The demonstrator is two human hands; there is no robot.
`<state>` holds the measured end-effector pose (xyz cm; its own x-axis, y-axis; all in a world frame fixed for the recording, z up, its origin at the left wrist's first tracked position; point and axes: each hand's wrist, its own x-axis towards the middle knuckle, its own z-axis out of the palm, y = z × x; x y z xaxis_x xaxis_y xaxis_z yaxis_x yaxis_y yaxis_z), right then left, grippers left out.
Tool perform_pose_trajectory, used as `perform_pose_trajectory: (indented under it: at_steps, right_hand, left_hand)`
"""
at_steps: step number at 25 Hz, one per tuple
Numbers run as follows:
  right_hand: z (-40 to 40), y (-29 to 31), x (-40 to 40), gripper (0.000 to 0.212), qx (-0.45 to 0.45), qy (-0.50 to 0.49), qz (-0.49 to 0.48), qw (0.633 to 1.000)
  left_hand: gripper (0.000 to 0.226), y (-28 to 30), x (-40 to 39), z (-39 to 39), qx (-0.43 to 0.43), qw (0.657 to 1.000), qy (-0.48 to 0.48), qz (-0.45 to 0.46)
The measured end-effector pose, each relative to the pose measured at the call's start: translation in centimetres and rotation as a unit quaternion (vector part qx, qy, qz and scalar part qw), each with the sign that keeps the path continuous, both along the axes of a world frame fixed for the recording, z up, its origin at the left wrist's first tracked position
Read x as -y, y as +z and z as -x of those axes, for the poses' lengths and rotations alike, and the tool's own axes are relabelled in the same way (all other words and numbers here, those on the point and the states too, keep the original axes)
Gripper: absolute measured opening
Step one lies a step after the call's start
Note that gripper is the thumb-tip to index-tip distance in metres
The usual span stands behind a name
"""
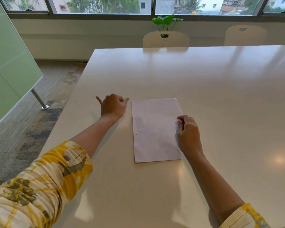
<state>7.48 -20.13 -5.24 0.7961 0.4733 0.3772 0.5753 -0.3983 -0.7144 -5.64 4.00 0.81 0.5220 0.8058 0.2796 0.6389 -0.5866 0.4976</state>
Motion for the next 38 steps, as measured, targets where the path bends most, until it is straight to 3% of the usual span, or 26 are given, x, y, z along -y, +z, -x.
perform_pose_trajectory:
  at_steps: [2,4,6,8,12,17,21,23,25,28,31,34,38]
  right_hand:
    - [-0.1,-0.1,0.0,0.023,0.001,0.000,0.000,1.000]
    - [-0.3,-0.2,0.0,0.023,0.002,0.002,0.003,1.000]
    - [-0.3,-0.3,0.0,0.022,0.000,0.004,0.006,1.000]
    - [-0.3,-0.3,0.0,0.021,0.002,0.003,0.006,1.000]
    - [-0.3,-0.2,0.0,0.022,0.002,0.003,0.008,1.000]
    - [-0.2,-0.2,0.1,0.022,-0.001,0.004,0.003,1.000]
    - [-0.3,-0.2,0.0,0.022,0.001,0.003,0.004,1.000]
    - [-0.3,-0.2,0.0,0.022,-0.001,0.004,0.004,1.000]
    - [-0.3,-0.2,0.0,0.021,-0.002,0.007,0.002,1.000]
    - [-0.3,-0.2,0.1,0.021,-0.006,0.008,0.005,1.000]
    - [-0.2,-0.1,0.0,0.021,-0.002,0.006,0.009,1.000]
    - [-0.3,-0.2,0.1,0.020,-0.006,0.006,0.001,1.000]
    - [-0.3,-0.1,0.1,0.020,-0.007,0.006,-0.005,1.000]
  left_hand:
    - [0.030,-0.5,1.9,-0.7,-0.012,0.999,-0.039,0.007]
    - [0.038,-1.2,4.7,-1.6,-0.020,0.987,-0.154,0.045]
    - [0.059,-2.6,7.9,-2.0,-0.099,0.956,-0.272,0.055]
    - [0.075,-4.0,10.1,-2.0,-0.191,0.927,-0.322,0.032]
    - [0.090,-4.7,9.2,-0.6,-0.268,0.917,-0.295,-0.006]
    - [0.083,-2.9,3.5,1.3,-0.295,0.936,-0.192,0.023]
    - [0.053,-1.7,1.3,1.4,-0.144,0.984,-0.101,-0.035]
    - [0.030,-1.4,1.8,1.3,-0.039,0.991,-0.109,-0.073]
    - [0.025,-1.7,3.2,1.2,-0.003,0.985,-0.163,-0.056]
    - [0.050,-3.5,6.8,0.8,-0.084,0.948,-0.306,-0.028]
    - [0.057,-4.9,8.3,1.2,-0.114,0.926,-0.357,-0.033]
    - [0.057,-4.4,6.2,2.0,-0.130,0.935,-0.326,-0.053]
    - [0.068,-2.8,3.0,2.5,-0.202,0.958,-0.189,-0.078]
